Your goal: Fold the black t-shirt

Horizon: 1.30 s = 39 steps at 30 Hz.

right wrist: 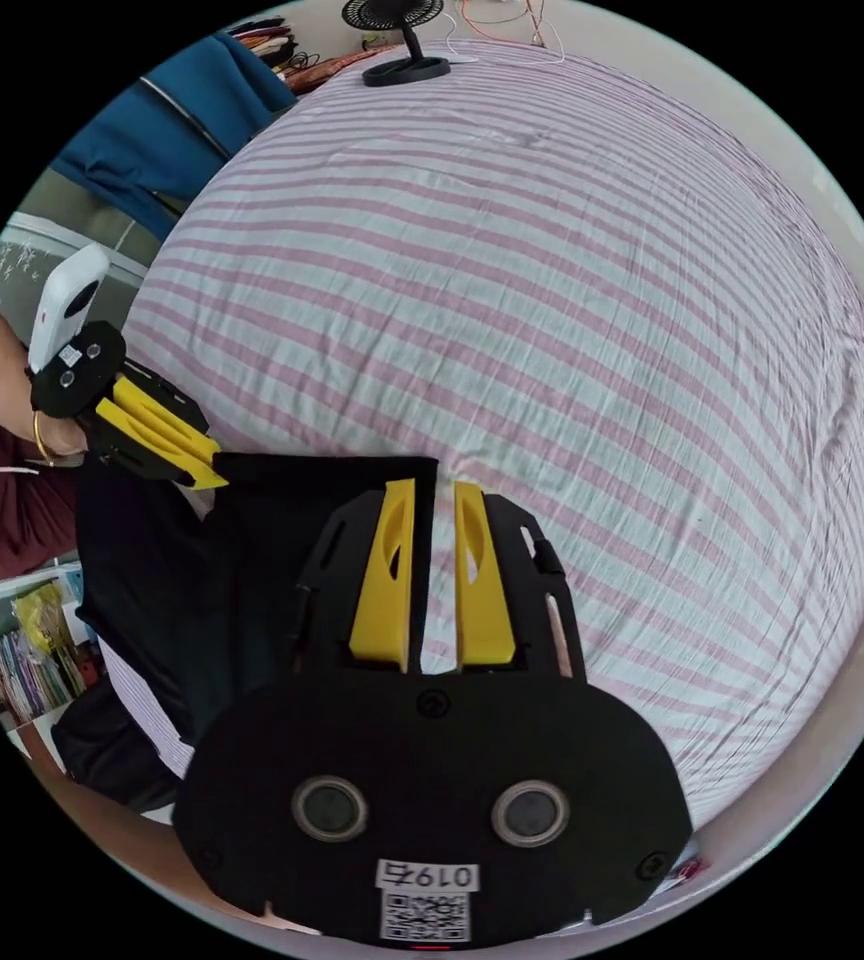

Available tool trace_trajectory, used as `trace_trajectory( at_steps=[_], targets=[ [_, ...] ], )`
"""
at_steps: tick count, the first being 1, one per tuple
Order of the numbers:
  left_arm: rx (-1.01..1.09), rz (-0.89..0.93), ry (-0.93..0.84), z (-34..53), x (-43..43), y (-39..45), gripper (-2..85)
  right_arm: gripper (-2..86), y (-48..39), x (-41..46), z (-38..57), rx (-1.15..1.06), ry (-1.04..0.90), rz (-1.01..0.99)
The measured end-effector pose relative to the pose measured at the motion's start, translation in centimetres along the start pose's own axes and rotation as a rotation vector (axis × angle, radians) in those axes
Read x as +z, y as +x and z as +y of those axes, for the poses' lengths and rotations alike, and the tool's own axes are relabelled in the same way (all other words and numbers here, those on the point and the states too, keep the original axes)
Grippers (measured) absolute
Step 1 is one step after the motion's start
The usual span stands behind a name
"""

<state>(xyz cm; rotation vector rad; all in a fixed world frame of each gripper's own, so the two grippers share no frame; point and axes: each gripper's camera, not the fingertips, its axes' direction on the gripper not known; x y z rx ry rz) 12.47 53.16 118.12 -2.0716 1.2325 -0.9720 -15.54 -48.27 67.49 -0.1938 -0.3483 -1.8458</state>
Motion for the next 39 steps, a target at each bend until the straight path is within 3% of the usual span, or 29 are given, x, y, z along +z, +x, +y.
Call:
trace_trajectory(
  at_steps=[3,6,8,11,16,21,23,26,29,39],
  targets=[
    [0.013,-0.055,-0.008,0.2,-1.3,0.1,0.8,4.8,0.1,-1.7,2.5,0.092,0.09,-0.004],
    [0.134,-0.158,0.066,-0.1,-3.8,2.3,0.7,0.7,-1.6,-5.6,8.7,0.249,0.348,0.057],
    [0.23,-0.125,0.081,-1.1,-4.3,4.3,0.7,-0.2,-4.6,-7.1,16.1,0.45,0.555,0.057],
    [0.446,-0.125,0.063,-3.5,-3.0,9.3,0.6,-0.6,-10.3,-5.6,26.8,0.785,0.706,0.035],
    [0.589,-0.171,-0.101,-7.7,2.6,13.1,0.7,-0.8,-21.9,0.3,39.4,1.196,0.668,0.025],
    [0.695,-0.279,-0.211,-8.8,5.4,14.5,1.1,-0.8,-31.0,4.0,43.0,1.297,0.544,0.243],
    [0.733,-0.279,-0.163,-9.1,4.4,15.9,1.6,-0.4,-33.2,4.4,45.9,1.4,0.558,0.313],
    [0.819,-0.092,-0.127,-10.5,3.2,19.2,3.7,3.4,-33.1,5.6,51.0,1.436,0.595,0.274],
    [0.97,-0.02,-0.195,-13.2,5.1,23.7,8.5,9.6,-29.7,7.0,55.3,1.403,0.488,0.238],
    [1.364,-0.13,-0.704,-16.9,17.1,32.0,9.5,9.9,-19.8,12.8,57.9,0.987,0.226,-0.044]
  ],
)
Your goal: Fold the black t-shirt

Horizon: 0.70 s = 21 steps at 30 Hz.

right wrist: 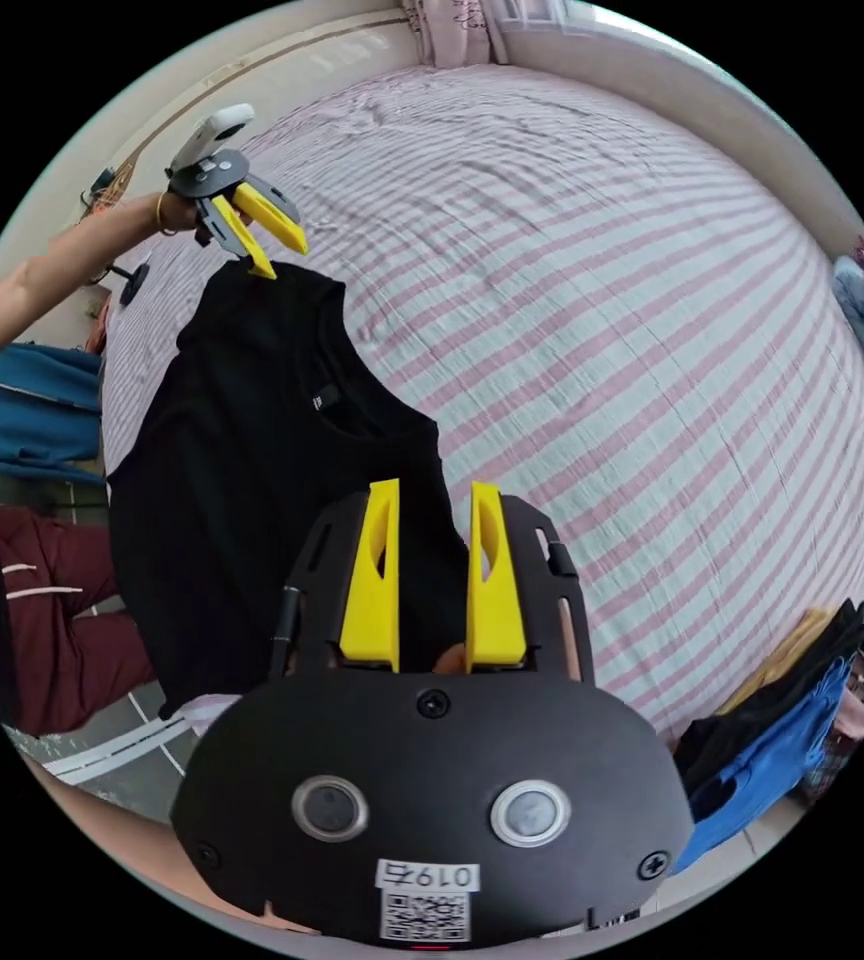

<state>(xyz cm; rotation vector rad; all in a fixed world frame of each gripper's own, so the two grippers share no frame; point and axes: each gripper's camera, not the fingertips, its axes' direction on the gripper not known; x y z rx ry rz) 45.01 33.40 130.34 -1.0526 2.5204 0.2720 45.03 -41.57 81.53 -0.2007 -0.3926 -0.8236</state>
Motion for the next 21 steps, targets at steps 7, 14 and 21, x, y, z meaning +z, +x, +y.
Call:
trace_trajectory(
  at_steps=[7,14,21],
  targets=[
    [-0.007,0.067,-0.066,-1.1,2.8,-1.2,4.1,0.3,0.5,3.3,-0.5,-0.047,-0.073,-0.106],
    [-0.135,0.0,0.005,0.0,5.1,-2.0,2.3,0.7,-0.8,5.0,-0.3,0.034,-0.041,0.024],
    [-0.221,-0.134,0.046,1.5,6.6,-0.8,7.3,10.9,-4.1,2.8,3.9,0.161,0.063,0.092]
  ],
)
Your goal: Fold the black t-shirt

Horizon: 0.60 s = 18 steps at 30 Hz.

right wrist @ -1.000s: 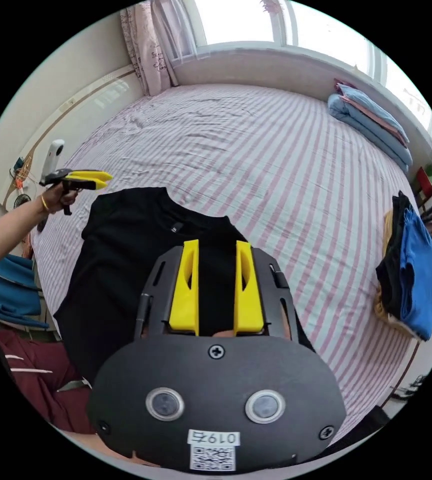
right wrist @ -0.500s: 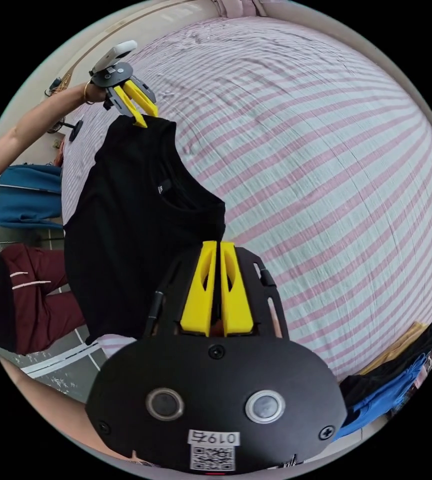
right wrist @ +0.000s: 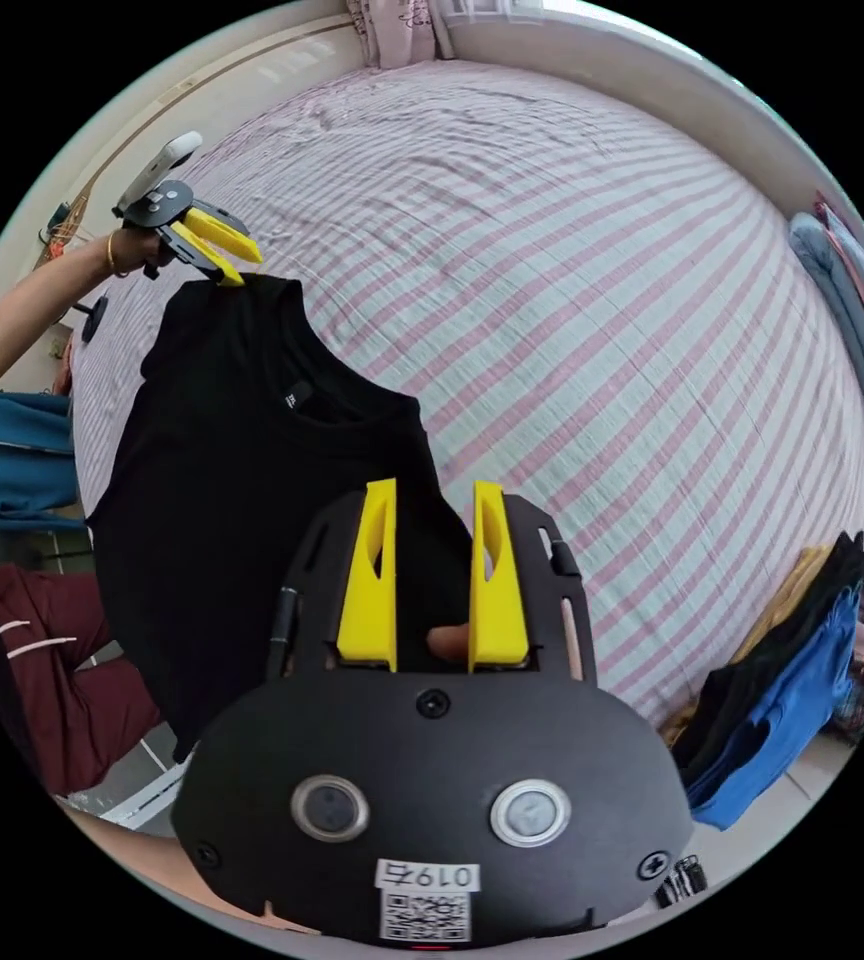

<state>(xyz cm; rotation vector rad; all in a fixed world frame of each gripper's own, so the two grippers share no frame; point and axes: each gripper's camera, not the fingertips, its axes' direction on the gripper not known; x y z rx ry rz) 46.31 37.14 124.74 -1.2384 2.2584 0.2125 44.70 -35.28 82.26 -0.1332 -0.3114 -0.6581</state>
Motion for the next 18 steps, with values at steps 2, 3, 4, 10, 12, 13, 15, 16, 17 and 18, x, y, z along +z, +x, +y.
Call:
trace_trajectory(
  at_steps=[2,3,4,10,12,13,15,16,17,18],
  targets=[
    [-0.07,-0.058,0.091,1.6,-1.0,-0.1,7.2,10.2,-1.8,-2.8,4.4,0.103,0.101,-0.002],
    [-0.124,-0.047,0.179,3.1,-1.9,0.1,6.5,9.6,-2.6,-3.5,5.8,0.124,0.132,-0.004],
    [-0.146,-0.026,0.228,4.1,-2.2,0.3,6.0,9.2,-4.5,-4.7,8.8,0.162,0.18,-0.002],
    [-0.202,0.162,0.3,15.4,1.2,8.4,2.5,8.8,-17.7,-4.2,25.4,0.378,0.159,-0.177],
    [-0.204,0.246,0.242,20.2,4.4,13.2,1.6,8.4,-22.8,-3.5,29.5,0.418,0.094,-0.183],
    [-0.199,0.244,0.225,21.3,5.0,14.6,1.5,8.2,-26.1,-3.3,31.9,0.446,0.073,-0.179],
    [-0.112,0.203,0.153,25.1,7.3,20.1,1.0,8.4,-31.3,-3.3,34.3,0.449,0.048,-0.151],
    [-0.082,0.167,0.125,25.8,7.9,21.5,0.9,8.3,-35.1,-3.2,34.9,0.395,0.002,-0.074],
    [-0.03,0.122,0.089,27.1,9.1,24.0,0.8,7.8,-38.9,-3.0,35.1,0.333,-0.024,0.006],
    [0.018,0.126,0.06,28.1,10.3,26.0,0.7,6.7,-40.7,-2.8,35.0,0.294,-0.033,0.044]
  ],
)
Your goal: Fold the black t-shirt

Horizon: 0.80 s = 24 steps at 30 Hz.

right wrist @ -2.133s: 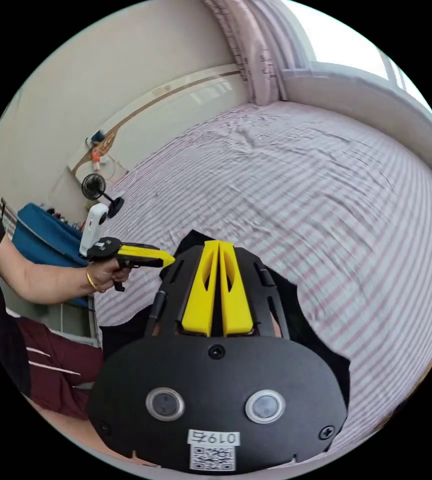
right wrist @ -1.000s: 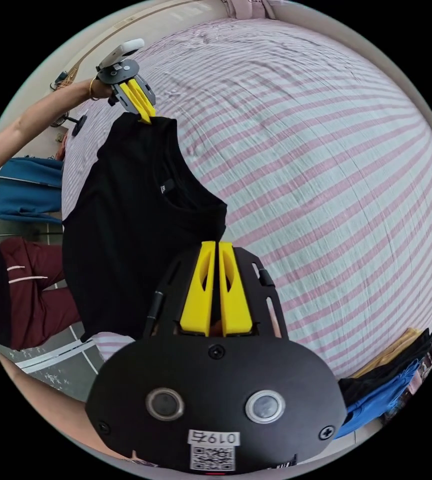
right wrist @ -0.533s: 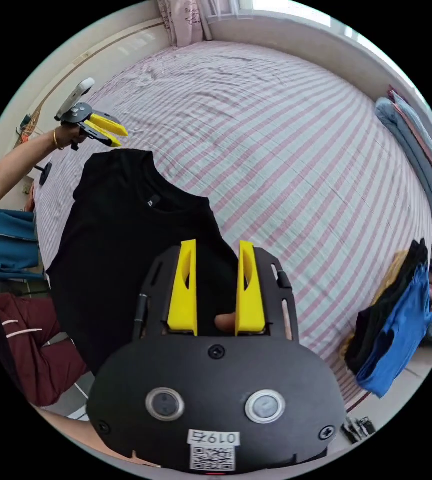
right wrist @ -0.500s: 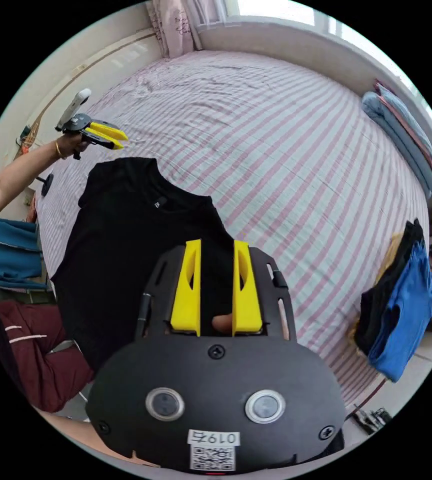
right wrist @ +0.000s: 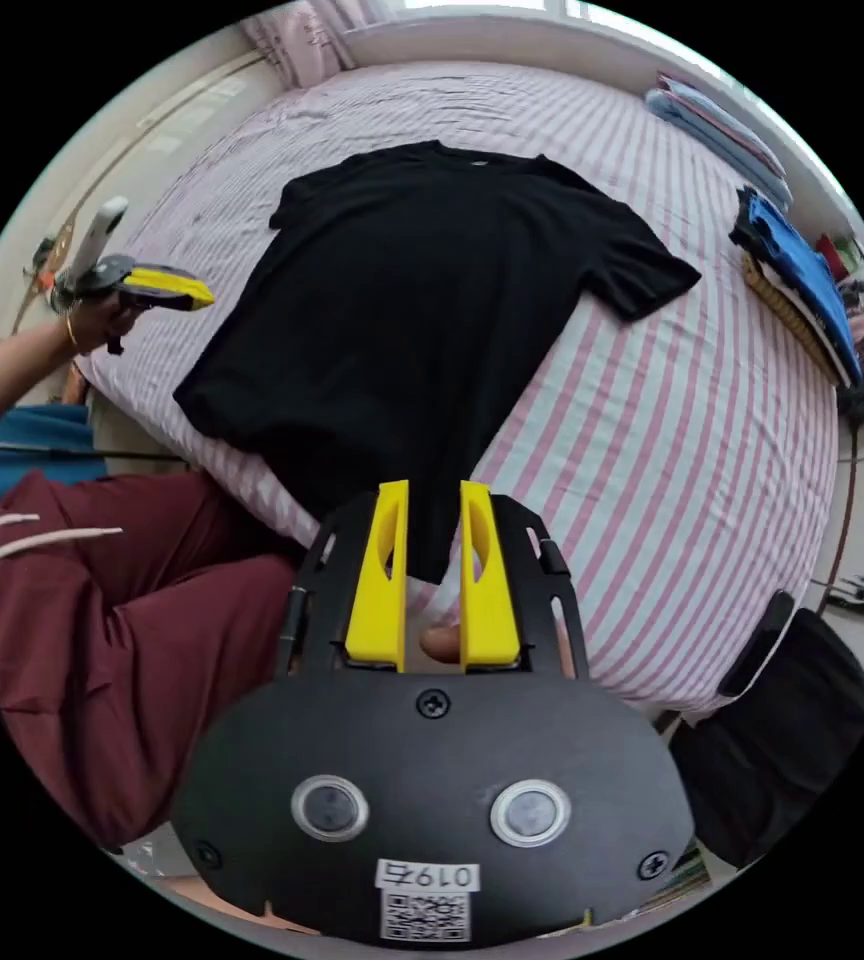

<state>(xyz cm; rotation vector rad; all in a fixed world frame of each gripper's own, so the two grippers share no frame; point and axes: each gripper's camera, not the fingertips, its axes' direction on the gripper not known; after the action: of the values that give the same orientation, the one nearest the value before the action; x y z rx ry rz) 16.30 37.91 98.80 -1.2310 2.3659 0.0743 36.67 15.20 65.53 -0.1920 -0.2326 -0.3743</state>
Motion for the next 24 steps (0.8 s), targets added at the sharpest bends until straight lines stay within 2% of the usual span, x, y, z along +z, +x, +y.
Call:
trace_trajectory(
  at_steps=[2,3,6,9,17,24],
  targets=[
    [0.055,-0.035,-0.061,1.3,2.4,2.3,0.6,1.7,-5.8,1.5,1.3,-0.052,-0.024,0.242],
    [0.069,-0.056,-0.092,2.1,4.1,3.1,0.6,0.4,-6.9,2.1,1.6,-0.071,-0.031,0.267],
    [0.043,-0.144,-0.138,3.7,7.8,3.8,0.5,-0.6,-9.7,5.0,2.6,-0.054,-0.045,0.229],
    [-0.039,-0.149,-0.141,5.3,10.7,3.4,0.5,-0.9,-9.5,7.2,3.4,0.07,-0.029,0.173],
    [-0.117,-0.193,-0.133,9.3,17.0,2.2,0.6,-0.8,-10.4,11.8,6.8,0.095,-0.001,0.015],
    [-0.179,-0.186,-0.155,12.4,21.7,-0.2,0.7,-0.9,-11.4,14.1,9.3,0.146,0.011,-0.028]
  ],
)
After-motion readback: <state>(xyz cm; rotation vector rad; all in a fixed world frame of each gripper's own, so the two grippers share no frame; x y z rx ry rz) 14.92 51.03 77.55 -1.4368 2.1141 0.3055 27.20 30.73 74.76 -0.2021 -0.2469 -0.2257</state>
